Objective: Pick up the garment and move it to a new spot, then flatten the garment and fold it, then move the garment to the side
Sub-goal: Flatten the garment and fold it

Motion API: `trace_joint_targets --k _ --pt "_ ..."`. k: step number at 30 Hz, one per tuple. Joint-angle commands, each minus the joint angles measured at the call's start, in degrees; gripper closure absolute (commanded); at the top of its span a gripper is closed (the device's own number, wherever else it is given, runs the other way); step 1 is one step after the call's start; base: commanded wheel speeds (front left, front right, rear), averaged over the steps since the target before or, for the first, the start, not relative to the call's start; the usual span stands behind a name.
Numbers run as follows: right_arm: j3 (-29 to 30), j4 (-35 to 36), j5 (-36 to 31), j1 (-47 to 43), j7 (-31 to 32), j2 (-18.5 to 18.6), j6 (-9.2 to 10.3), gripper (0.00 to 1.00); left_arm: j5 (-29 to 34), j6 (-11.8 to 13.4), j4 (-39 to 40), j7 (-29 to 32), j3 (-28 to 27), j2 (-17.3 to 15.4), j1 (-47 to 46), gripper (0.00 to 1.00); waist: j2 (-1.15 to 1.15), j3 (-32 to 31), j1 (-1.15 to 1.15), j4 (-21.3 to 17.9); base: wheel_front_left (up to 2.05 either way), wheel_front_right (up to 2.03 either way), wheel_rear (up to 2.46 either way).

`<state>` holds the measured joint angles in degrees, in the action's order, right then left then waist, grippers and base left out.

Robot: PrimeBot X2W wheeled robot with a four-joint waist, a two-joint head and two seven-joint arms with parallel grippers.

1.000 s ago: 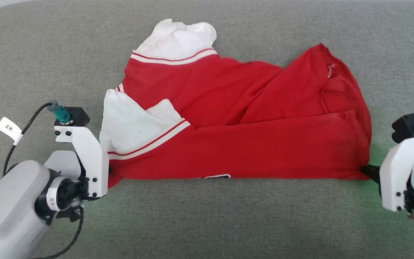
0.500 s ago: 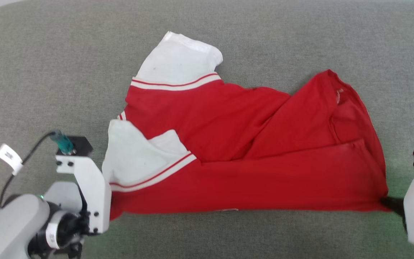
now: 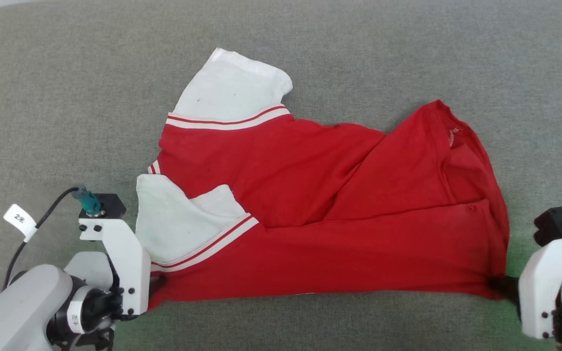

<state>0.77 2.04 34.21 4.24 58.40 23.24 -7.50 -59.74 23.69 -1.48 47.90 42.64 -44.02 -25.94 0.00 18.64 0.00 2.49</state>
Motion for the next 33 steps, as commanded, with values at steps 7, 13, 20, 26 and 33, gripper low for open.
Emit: trace_joint_targets --k 7,13,20,26,33 --pt "0.28 -0.34 0.05 -1.15 -4.63 0.95 0.20 0.00 1.55 0.52 2.47 0.99 -1.00 -4.04 -2.10 0.00 0.00 -1.86 0.00 -0.25 0.00 0.00 0.00" --pt "2.39 3.40 -1.22 -0.56 -11.09 -0.54 0.01 0.00 2.73 1.19 6.91 3.72 -2.44 -8.49 -5.39 0.00 0.00 -2.92 0.00 -2.11 0.00 0.00 0.00" --pt "2.98 6.70 -5.67 2.38 -22.27 -3.93 0.01 0.00 6.19 -2.59 5.13 4.95 -2.32 -8.73 -13.59 0.00 0.00 -2.63 0.00 -6.23 0.00 0.00 0.00" --pt "1.69 7.97 -9.57 5.52 -33.37 -7.89 0.01 0.00 9.23 -8.12 -2.89 3.36 -1.73 -4.54 -22.55 0.00 0.00 -0.93 0.00 -10.62 0.00 0.00 0.00" --pt "-2.50 5.31 -11.70 9.02 -41.15 -11.49 0.01 0.00 10.89 -15.74 -18.06 -0.66 -1.45 0.35 -32.21 0.00 0.00 2.09 0.00 -16.30 0.00 0.00 0.00"
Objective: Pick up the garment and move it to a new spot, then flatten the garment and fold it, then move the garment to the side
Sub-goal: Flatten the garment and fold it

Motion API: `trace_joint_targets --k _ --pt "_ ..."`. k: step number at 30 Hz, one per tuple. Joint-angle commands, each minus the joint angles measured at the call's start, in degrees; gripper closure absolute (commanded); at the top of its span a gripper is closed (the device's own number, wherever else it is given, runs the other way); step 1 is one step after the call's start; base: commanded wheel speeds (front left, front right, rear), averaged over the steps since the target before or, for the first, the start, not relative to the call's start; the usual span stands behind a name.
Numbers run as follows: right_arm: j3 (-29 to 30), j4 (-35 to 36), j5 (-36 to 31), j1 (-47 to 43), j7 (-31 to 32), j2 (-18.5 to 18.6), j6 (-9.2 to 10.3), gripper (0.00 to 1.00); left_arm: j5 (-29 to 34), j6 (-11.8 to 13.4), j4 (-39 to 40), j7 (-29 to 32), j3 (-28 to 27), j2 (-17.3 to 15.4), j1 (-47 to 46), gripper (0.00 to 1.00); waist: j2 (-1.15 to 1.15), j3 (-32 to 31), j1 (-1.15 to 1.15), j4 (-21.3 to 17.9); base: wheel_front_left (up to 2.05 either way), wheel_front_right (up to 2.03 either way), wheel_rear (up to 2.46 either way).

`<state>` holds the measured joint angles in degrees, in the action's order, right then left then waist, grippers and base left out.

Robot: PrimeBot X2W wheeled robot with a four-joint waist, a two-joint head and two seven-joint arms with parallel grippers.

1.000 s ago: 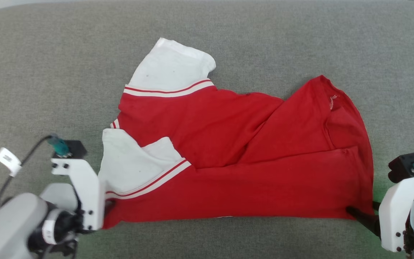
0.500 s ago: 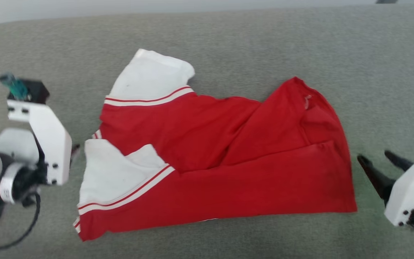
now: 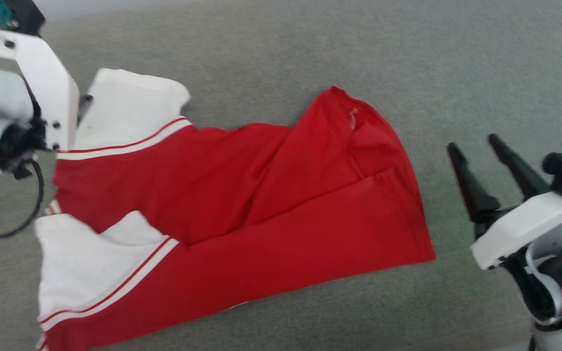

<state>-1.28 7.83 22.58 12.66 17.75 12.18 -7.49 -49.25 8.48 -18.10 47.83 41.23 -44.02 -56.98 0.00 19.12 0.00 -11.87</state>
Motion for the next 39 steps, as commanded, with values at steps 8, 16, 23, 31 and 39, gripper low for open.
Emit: trace_joint_targets --k 8,16,23,31,39 --pt "-5.22 -3.11 1.07 4.26 -2.24 -0.52 0.00 0.00 2.16 -4.72 -15.81 -2.48 0.34 3.23 -8.64 0.00 0.00 5.23 0.00 -5.99 0.00 0.00 0.00" --pt "-9.63 -4.50 2.65 8.16 -1.79 0.31 0.00 0.00 2.62 -5.54 -25.59 -2.17 1.03 4.35 -11.94 0.00 0.00 7.92 0.00 -8.34 0.00 0.00 0.00" --pt "-13.46 -5.73 4.10 13.14 1.67 0.71 0.00 0.00 1.21 -4.00 -33.08 1.21 1.41 7.95 -11.82 1.00 0.00 10.19 0.00 -8.12 0.00 0.00 0.00" --pt "-17.87 -11.02 4.64 23.10 10.20 -0.46 0.00 0.00 1.96 -5.21 -34.32 -0.74 2.26 12.38 -15.22 1.00 0.00 11.71 0.00 -4.54 0.00 0.00 0.00" --pt "-22.99 -20.41 4.60 32.97 18.14 -1.65 0.00 0.00 2.26 -6.60 -35.60 -2.89 2.96 15.95 -18.21 1.00 0.00 12.73 0.00 -1.46 0.00 0.00 0.00"
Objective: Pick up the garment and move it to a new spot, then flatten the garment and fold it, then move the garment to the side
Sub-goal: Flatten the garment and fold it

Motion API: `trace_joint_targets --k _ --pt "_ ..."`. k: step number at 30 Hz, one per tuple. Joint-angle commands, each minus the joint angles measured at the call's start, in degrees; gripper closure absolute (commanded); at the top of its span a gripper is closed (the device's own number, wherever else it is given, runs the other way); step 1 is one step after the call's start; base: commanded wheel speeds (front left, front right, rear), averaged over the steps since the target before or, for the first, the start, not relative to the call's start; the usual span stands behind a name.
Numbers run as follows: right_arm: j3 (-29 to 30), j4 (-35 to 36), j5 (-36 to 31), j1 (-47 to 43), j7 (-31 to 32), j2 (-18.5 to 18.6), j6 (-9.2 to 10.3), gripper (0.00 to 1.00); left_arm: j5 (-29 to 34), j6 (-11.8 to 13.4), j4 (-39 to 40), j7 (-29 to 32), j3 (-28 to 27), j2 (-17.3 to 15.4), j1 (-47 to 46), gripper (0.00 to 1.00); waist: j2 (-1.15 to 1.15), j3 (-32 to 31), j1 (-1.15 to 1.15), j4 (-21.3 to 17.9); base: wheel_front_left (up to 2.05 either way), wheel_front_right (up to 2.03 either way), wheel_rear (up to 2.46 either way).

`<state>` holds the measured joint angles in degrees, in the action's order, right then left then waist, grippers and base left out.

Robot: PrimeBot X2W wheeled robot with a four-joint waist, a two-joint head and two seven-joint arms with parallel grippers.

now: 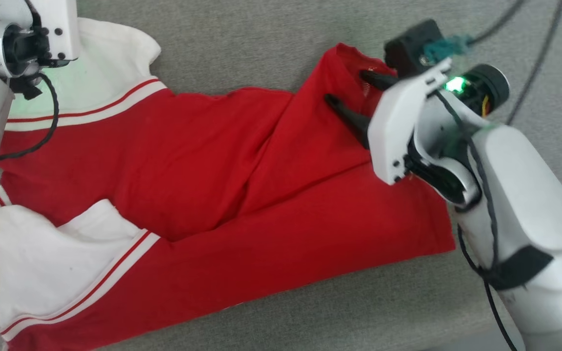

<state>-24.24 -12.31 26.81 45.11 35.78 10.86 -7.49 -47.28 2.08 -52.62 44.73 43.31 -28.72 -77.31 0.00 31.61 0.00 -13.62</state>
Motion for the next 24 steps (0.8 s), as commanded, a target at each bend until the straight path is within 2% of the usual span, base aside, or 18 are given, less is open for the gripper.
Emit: trace_joint_targets --k 1,2,3,4,6,10,24 --pt "-0.50 -1.78 0.22 1.56 0.90 -0.65 0.01 0.00 0.27 -0.31 -1.36 0.08 0.92 0.99 1.77 1.00 0.00 0.34 0.00 0.46 0.00 0.00 0.00" --pt "-1.02 -3.34 -0.19 2.70 1.60 -0.84 0.00 0.00 0.27 -0.46 -1.65 -0.06 0.98 1.24 1.55 1.00 0.00 0.44 0.00 0.63 0.00 0.00 0.00" --pt "-1.57 -5.11 0.07 3.79 2.25 -1.42 0.00 0.04 0.30 -0.47 -1.90 -0.24 1.05 1.48 1.36 1.00 0.00 0.55 0.00 0.77 0.00 0.00 0.00" --pt "-2.25 -6.67 -0.04 4.92 2.66 -1.67 0.00 0.55 0.14 -0.63 -2.10 -0.60 0.91 1.72 1.23 1.00 0.00 0.64 0.00 0.94 0.00 0.00 0.00" --pt "-3.79 -9.54 0.14 6.54 3.31 -2.18 0.00 1.00 0.06 -0.79 -2.64 -1.16 0.93 2.12 0.97 1.00 0.00 0.65 0.00 1.22 0.00 0.00 0.00" --pt "-4.78 -11.92 1.57 8.73 1.95 -2.22 0.01 1.00 -0.60 -1.39 -3.35 -2.71 0.56 3.06 0.36 1.00 0.00 0.20 0.00 2.33 0.00 0.00 0.00" --pt "-0.16 -7.24 3.55 3.35 -2.85 5.45 0.01 1.00 -0.93 -4.51 -1.35 -5.55 0.37 2.29 -1.56 1.00 0.00 -5.30 0.00 7.01 0.00 0.00 0.00"
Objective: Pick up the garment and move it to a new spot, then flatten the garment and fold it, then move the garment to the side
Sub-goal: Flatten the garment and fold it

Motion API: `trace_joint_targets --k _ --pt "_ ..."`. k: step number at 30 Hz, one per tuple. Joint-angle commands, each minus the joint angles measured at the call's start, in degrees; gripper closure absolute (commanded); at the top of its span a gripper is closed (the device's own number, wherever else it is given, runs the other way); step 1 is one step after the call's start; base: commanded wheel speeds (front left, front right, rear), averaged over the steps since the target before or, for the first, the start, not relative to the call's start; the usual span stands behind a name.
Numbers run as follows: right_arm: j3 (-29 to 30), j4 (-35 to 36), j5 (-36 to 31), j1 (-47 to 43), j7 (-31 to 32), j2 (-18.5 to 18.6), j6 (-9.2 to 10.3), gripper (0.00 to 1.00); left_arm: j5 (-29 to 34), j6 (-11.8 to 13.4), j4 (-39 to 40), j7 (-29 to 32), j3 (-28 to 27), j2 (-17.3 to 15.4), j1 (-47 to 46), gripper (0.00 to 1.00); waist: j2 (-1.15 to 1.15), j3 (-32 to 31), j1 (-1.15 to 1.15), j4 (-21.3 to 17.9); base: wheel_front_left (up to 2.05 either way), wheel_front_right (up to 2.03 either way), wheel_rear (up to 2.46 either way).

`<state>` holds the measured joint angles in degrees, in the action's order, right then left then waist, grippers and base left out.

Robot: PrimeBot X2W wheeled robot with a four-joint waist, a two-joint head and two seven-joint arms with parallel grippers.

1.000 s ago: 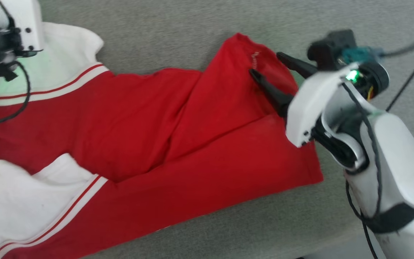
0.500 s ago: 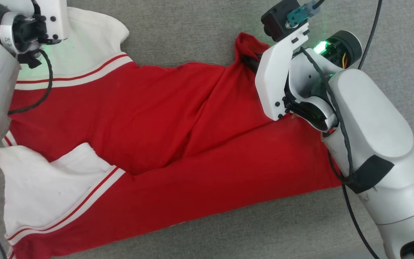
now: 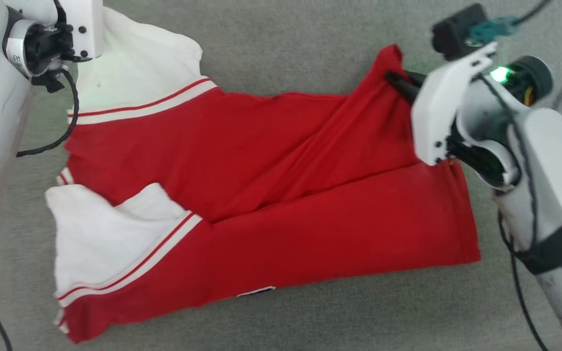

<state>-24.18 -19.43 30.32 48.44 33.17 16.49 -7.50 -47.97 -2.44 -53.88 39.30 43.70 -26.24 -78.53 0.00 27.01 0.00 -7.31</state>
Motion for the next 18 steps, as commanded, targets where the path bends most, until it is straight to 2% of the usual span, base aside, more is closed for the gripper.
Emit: trace_joint_targets --k 1,6,10,14,18 --pt "0.30 0.36 0.37 -0.76 -0.54 0.12 0.02 1.00 -0.42 -0.21 0.38 -0.33 -0.09 -0.28 -0.05 1.00 0.00 -1.28 0.00 1.07 0.00 0.00 0.00" --pt "2.80 3.53 0.77 -4.90 -1.24 2.15 0.02 1.00 -0.82 -0.96 3.09 -0.30 0.23 -0.76 2.20 1.00 0.00 -4.26 0.00 3.01 0.00 0.00 0.00" --pt "4.88 6.50 1.02 -8.58 -1.68 3.56 0.02 1.00 -1.30 -0.38 6.53 1.01 0.65 -1.72 4.53 1.00 0.00 -6.57 0.00 4.33 0.00 0.00 0.00" --pt "6.71 10.38 0.85 -12.57 -1.02 5.05 0.02 1.00 -1.34 1.12 12.11 2.64 1.24 -3.53 7.85 1.00 0.00 -8.59 0.00 5.37 0.00 0.00 0.00" --pt "8.40 15.08 1.35 -16.84 -0.02 6.60 0.02 1.00 -1.94 3.83 20.50 5.27 1.76 -6.20 12.07 1.00 0.00 -9.95 0.00 6.24 0.00 0.00 0.00"
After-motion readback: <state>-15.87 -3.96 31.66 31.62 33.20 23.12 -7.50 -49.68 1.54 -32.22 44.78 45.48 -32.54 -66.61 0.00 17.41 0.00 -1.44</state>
